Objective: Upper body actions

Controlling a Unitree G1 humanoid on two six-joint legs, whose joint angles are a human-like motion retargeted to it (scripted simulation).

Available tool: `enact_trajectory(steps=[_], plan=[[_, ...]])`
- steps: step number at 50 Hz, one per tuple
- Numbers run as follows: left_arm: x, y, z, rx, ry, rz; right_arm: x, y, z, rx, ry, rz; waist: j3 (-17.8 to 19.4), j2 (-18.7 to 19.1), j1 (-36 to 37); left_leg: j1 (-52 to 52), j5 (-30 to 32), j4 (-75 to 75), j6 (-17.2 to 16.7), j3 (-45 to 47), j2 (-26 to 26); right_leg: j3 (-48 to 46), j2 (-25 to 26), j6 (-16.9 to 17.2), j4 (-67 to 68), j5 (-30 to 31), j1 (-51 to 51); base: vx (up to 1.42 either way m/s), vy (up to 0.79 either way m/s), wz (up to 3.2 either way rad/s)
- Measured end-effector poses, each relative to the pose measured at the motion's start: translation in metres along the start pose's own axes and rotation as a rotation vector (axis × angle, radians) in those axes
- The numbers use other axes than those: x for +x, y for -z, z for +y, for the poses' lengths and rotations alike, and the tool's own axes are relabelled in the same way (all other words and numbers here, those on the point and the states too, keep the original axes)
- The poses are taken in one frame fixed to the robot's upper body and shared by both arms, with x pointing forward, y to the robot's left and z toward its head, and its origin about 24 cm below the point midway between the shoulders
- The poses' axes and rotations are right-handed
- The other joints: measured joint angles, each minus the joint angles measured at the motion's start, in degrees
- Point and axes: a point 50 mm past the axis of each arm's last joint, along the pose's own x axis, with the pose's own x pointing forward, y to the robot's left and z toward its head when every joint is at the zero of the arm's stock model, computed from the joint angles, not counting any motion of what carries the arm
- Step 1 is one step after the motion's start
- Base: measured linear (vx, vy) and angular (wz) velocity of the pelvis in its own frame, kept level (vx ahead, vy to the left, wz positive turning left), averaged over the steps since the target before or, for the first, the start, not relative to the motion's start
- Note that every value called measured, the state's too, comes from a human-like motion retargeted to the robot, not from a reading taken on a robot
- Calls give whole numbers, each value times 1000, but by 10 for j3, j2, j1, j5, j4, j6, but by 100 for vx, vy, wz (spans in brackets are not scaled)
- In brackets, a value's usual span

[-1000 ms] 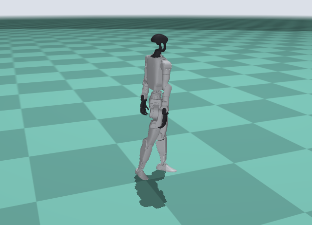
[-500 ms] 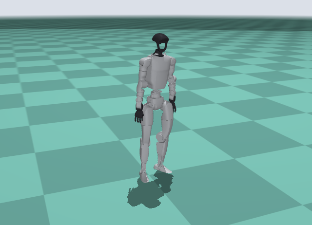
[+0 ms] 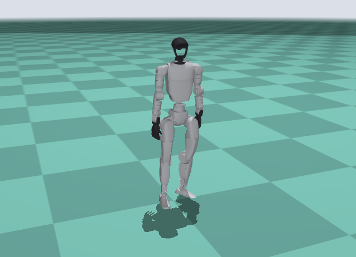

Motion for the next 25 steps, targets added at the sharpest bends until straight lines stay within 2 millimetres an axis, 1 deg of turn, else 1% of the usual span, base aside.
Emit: enact_trajectory(steps=[4,8,11,15,25], plan=[[0,-6,1,17,-12,-8,0,-5,-5,-15,79,-46,-5,-7,23,5,-3,-1,1,7,-5,8,-4,-3,3,5,-6,0,0,0],[0,-14,-4,0,-4,-41,0,-9,-9,-47,124,-69,-6,-15,46,7,-8,4,1,15,-8,16,-8,-5,6,9,-12,-1,0,-4],[1,-20,-7,-3,9,-62,0,-13,-11,-75,124,-87,-2,-19,57,7,-12,11,1,20,-8,23,-11,-6,8,11,-16,-1,0,-6],[0,-25,-7,26,2,-70,0,-17,-12,-90,98,-109,2,-24,64,9,-14,13,1,26,-11,30,-14,-7,11,13,-18,0,0,0],[-1,-22,-4,45,-9,-24,0,-6,-3,-51,86,-87,-5,-29,78,8,-13,12,2,21,-18,26,-20,-7,11,11,-17,0,0,0]])
